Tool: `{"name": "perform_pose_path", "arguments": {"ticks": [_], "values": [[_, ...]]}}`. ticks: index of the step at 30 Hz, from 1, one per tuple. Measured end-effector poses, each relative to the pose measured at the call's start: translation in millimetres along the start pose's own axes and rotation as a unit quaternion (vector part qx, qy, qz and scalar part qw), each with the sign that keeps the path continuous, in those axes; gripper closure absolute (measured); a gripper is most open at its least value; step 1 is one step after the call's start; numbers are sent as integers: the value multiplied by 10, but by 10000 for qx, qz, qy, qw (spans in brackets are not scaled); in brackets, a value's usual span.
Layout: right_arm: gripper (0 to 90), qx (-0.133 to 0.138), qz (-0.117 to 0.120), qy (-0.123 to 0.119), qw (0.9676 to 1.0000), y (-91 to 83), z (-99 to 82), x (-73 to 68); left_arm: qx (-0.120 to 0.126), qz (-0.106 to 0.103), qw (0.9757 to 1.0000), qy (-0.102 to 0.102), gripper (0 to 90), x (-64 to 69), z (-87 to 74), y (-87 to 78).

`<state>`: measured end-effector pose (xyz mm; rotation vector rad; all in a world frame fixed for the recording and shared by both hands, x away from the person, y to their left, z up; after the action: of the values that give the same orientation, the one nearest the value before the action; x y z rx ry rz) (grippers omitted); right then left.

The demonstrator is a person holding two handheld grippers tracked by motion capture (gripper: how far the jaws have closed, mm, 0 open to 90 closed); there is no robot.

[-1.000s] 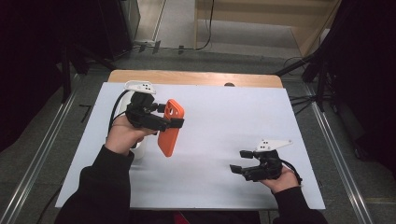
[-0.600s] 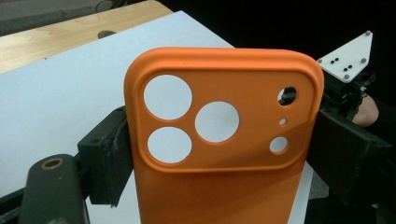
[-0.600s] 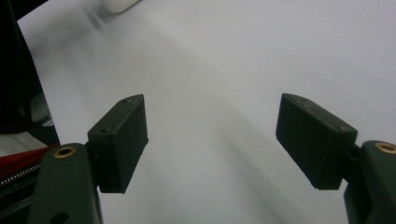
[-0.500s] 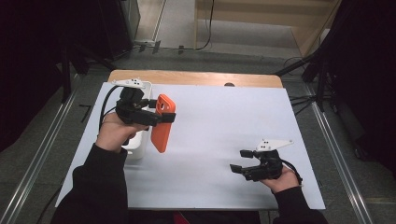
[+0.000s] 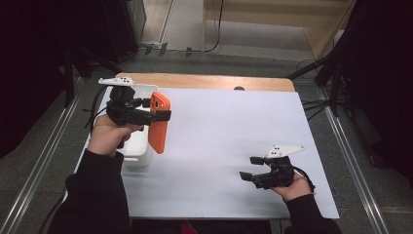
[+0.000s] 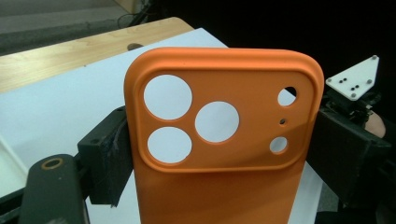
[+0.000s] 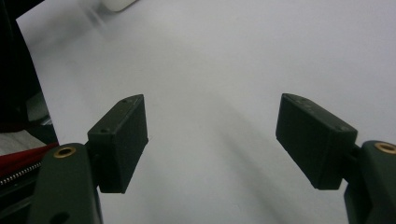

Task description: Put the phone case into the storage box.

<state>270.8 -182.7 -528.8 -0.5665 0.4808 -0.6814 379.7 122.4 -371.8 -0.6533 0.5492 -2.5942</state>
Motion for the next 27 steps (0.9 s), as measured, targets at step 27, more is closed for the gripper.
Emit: {"name": "perform_pose_path", "arguments": {"ticks": [27], "values": [[236, -13, -13, 18, 10000, 16, 17, 25, 347, 821, 9953, -372, 164, -420, 230, -155]]}}
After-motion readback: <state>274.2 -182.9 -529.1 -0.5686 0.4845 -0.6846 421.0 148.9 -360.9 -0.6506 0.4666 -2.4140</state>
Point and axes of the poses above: each handheld gripper's, and its own axes: y roughly forward along the jaws, z roughly out of its top, x roughly to its right, the point moved 8 cm from there along y, roughly forward along the jaws, and after that the axes turned 4 degrees about -z, right-handed, at the moved point
